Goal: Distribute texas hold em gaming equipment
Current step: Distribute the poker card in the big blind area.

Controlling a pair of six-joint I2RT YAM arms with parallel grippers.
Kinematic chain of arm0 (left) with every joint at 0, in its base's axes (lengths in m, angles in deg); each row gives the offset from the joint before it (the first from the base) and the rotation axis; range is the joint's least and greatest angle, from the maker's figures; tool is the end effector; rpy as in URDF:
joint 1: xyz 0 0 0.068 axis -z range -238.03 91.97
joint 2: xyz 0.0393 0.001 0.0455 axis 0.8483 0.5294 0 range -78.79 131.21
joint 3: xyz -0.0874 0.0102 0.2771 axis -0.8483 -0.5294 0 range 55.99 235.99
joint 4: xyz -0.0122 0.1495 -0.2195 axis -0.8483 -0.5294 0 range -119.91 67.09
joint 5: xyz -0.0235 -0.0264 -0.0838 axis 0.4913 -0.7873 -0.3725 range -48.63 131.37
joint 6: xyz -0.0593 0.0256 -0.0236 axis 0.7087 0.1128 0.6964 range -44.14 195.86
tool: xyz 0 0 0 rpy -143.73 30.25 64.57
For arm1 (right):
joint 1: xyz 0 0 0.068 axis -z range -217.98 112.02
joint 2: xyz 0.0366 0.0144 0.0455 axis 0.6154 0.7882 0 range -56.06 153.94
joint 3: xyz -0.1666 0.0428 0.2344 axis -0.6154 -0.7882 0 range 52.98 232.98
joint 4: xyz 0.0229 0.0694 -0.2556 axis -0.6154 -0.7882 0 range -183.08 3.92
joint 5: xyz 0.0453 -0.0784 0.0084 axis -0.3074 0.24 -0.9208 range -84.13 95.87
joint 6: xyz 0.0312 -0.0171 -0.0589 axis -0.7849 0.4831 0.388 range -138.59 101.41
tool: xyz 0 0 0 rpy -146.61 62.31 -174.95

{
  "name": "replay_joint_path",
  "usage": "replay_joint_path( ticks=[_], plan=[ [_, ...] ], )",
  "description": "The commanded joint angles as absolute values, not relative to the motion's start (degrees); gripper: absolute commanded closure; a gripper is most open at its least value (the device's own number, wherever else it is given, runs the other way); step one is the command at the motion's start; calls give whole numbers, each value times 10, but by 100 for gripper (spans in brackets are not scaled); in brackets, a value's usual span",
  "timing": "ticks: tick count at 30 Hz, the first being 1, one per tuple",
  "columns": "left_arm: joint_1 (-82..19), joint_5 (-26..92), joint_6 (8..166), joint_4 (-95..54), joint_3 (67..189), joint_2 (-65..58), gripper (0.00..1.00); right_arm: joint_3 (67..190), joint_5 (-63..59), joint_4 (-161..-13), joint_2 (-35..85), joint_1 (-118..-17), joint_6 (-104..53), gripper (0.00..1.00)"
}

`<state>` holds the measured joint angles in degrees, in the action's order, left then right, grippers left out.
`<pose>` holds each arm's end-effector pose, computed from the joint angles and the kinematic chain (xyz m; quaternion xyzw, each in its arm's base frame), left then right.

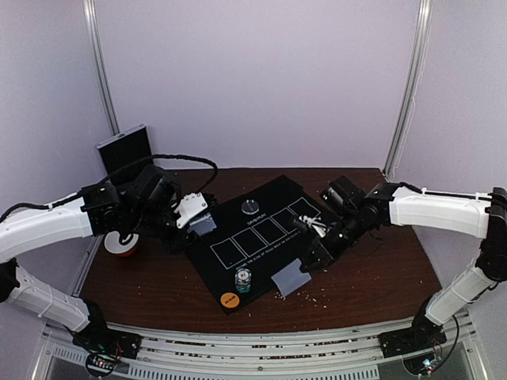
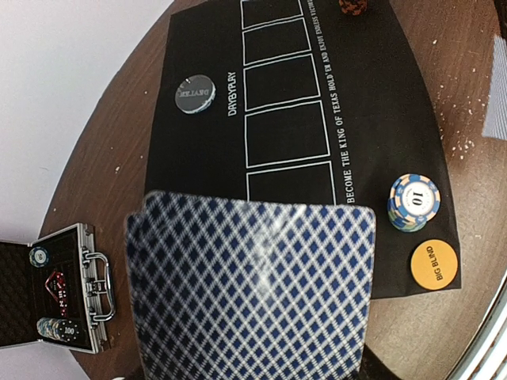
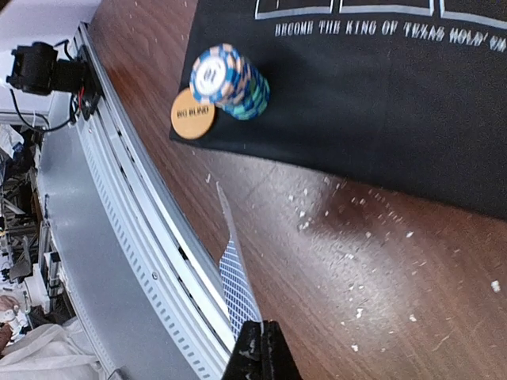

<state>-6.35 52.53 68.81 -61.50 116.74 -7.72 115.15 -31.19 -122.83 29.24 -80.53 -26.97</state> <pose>0.1753 -0.2045 0.2981 0.4273 0.8289 -0.0484 0.3577 0.2053 0.2339 0.2498 -0.3479 0.8509 0.3830 0.0905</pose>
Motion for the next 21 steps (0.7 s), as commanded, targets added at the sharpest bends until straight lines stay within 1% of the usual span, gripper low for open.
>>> replay_joint_path(
  ticks=[1, 7, 12, 16, 19, 21],
  plan=[
    [-69, 533, 695, -583, 1169, -80, 45, 1091, -345, -1155, 299, -845, -292, 100],
    [-69, 527, 696, -582, 1170, -79, 45, 1037, -366, -1042, 364, -869, -341, 100],
    [-69, 530, 697, -582, 1173, -79, 45, 1025, -366, -991, 384, -881, -415, 100],
    [-69, 529, 696, -583, 1175, -81, 45, 958, -345, -936, 313, -881, -513, 100],
    [-69, 529, 696, -583, 1179, -76, 45, 927, -307, -949, 244, -882, -568, 100],
    [-69, 528, 697, -583, 1182, -71, 45, 909, -281, -934, 206, -882, -642, 100]
  ],
)
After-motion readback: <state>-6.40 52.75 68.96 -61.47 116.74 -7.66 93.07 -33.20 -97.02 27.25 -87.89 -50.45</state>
